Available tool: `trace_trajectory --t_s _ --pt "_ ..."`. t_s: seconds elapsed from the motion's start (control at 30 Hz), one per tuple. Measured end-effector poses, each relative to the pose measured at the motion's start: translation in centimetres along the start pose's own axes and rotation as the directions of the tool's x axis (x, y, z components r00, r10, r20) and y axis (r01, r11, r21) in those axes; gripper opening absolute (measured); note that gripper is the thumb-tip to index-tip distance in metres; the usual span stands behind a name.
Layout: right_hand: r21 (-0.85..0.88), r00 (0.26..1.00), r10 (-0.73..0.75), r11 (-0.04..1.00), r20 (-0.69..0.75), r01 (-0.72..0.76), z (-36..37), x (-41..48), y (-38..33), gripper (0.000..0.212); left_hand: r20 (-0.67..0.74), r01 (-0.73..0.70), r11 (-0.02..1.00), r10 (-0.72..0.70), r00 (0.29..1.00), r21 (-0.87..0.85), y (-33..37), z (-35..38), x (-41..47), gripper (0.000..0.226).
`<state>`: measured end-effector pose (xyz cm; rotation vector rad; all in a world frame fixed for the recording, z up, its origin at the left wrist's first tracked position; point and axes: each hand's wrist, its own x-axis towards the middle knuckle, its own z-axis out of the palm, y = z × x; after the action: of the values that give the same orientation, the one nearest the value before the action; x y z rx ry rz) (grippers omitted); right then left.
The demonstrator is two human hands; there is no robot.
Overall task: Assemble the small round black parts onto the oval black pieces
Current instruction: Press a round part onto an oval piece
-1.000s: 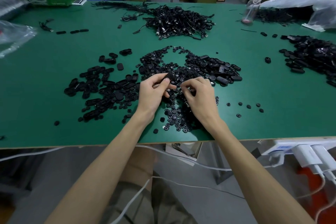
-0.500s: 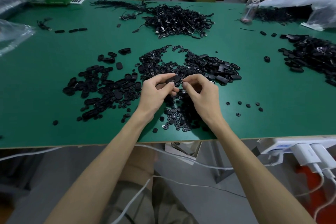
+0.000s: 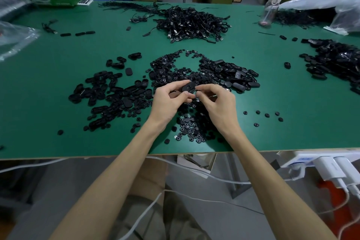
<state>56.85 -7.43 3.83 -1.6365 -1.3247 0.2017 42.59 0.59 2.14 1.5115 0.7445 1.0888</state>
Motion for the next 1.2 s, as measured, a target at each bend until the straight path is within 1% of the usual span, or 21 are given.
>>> trace_trajectory --t_s 0.1,0.2,0.27,0.37,0.47,0.53,0.67,0.9,1.0,1.07,1.13,1.2 --pt "0.009 1.0 -0.01 1.0 -0.014 0.01 -0.08 0.05 0.05 0.012 0.001 0.002 1.0 -0.002 1.0 -0.026 0.04 -0.07 -0.13 0.024" --pt "0.008 0.999 -0.037 0.999 0.001 0.037 0.0 0.07 0.05 0.011 0.007 0.004 0.999 -0.004 1.0 -0.032 0.12 -0.23 -0.24 0.017" --pt "0.014 0.998 -0.058 0.998 0.006 0.058 0.1 0.03 0.09 0.011 0.008 0.001 1.0 -0.001 1.0 0.009 0.19 -0.12 -0.15 0.023" --pt "0.019 0.997 -0.072 0.997 -0.038 0.073 0.09 -0.01 0.26 0.008 -0.003 -0.013 0.994 0.013 1.0 0.112 0.28 0.12 0.01 0.037" --pt "0.03 0.996 -0.072 0.997 -0.058 0.074 0.05 0.01 0.39 0.008 0.014 -0.053 0.986 0.051 0.999 0.161 0.47 0.07 -0.07 0.034" --pt "0.032 0.996 -0.075 0.997 -0.05 0.077 0.11 0.02 0.37 0.008 0.008 -0.053 0.991 0.053 0.999 0.125 0.55 0.02 -0.16 0.029" --pt "0.094 0.998 -0.045 0.994 -0.049 0.05 0.12 -0.01 0.38 0.009 -0.055 -0.028 0.999 0.03 0.998 0.037 0.52 -0.07 -0.18 0.022" --pt "0.156 1.0 -0.018 0.988 -0.021 0.021 -0.05 0.02 0.41 0.008 -0.099 -0.027 0.999 0.029 0.995 0.027 0.15 -0.13 -0.09 0.015" --pt "0.162 1.0 -0.028 0.986 0.002 0.027 -0.06 -0.04 0.25 0.009 -0.117 0.014 1.0 -0.014 0.993 -0.006 0.0 -0.14 -0.08 0.015" --pt "0.155 0.999 -0.032 0.987 0.013 0.029 -0.06 -0.07 0.15 0.009 -0.102 0.044 0.999 -0.046 0.994 -0.019 -0.01 -0.06 -0.12 0.01" --pt "0.146 0.999 -0.037 0.989 0.015 0.035 -0.08 -0.05 0.11 0.007 -0.058 0.053 0.998 -0.054 0.997 -0.016 0.07 0.08 -0.2 0.004" --pt "0.133 0.999 -0.041 0.99 0.012 0.039 -0.09 -0.04 0.08 0.006 -0.021 0.056 0.998 -0.056 0.998 -0.01 0.18 0.17 -0.23 0.006"
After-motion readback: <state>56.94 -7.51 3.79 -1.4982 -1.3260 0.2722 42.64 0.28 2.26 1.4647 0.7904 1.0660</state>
